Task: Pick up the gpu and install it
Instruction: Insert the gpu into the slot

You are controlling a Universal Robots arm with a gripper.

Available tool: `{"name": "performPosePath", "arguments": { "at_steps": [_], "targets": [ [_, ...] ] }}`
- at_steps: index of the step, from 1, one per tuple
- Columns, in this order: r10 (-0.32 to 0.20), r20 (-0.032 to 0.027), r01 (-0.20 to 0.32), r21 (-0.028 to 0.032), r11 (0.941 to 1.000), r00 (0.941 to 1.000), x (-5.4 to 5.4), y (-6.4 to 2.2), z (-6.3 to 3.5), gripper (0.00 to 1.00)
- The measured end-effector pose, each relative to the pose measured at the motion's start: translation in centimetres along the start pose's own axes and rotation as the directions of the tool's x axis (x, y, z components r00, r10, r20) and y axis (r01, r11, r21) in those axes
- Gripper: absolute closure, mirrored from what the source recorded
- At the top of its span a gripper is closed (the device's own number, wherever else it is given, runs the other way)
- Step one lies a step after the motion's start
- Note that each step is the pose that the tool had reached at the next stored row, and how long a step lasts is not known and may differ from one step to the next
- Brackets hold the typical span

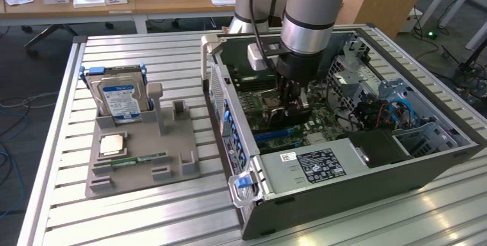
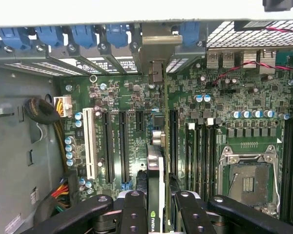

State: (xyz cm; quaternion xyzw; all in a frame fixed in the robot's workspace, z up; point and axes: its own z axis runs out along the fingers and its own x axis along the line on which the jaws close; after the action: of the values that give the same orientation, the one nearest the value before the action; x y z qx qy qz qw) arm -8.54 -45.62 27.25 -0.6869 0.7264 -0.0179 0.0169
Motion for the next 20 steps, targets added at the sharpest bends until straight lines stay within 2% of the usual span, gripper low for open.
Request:
{"name": "performPosePath", "arguments": {
  "at_steps": [10, 20],
  "targets": [
    [0.000, 0.0002, 0.000, 0.0002, 1.0000, 1.0000, 0.00, 0.06, 0.39, 0.73],
    [0.000, 0.0000, 0.000, 0.0000, 1.0000, 1.0000, 0.00, 0.05, 0.25, 0.73]
  ]
}}
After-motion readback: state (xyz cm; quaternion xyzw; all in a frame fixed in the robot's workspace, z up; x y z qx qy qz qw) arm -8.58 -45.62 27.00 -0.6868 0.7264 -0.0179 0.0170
